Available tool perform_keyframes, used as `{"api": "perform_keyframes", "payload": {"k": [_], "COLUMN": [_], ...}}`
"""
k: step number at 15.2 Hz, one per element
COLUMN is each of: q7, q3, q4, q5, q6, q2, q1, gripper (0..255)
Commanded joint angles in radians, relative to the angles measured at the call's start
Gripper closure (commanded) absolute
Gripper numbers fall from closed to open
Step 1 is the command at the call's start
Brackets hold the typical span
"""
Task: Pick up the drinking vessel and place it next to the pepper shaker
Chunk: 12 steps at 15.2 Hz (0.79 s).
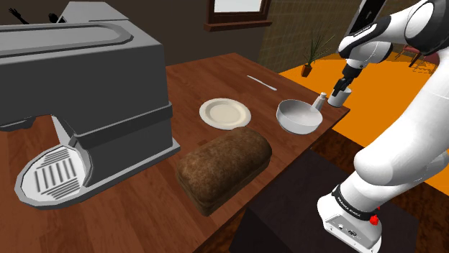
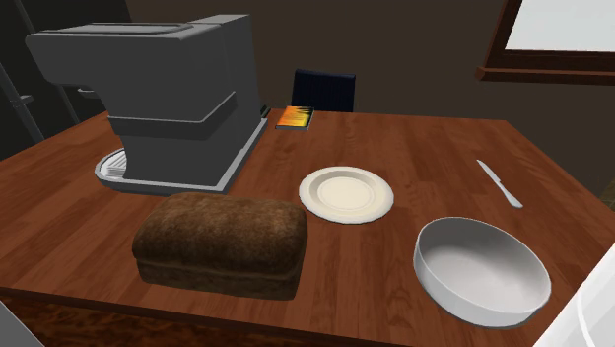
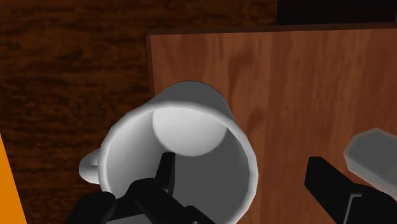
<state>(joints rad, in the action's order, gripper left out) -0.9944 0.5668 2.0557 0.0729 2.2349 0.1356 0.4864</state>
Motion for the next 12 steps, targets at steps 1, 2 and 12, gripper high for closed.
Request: {"api": "perform_keyframes", "payload": {"k": [1, 2, 12], "q7": [0.01, 0.019, 0.034], "q3": [0.002, 0.004, 0.005], "q4": [-0.013, -0.028, -0.057], "q5": [-0.015, -0.028, -0.049], "q6": [-0.03, -0.06, -0.115], "q2": [-0.02, -0.039, -0.069], "q1": [-0.004, -0.007, -0.012], "gripper": [0, 0, 0]}}
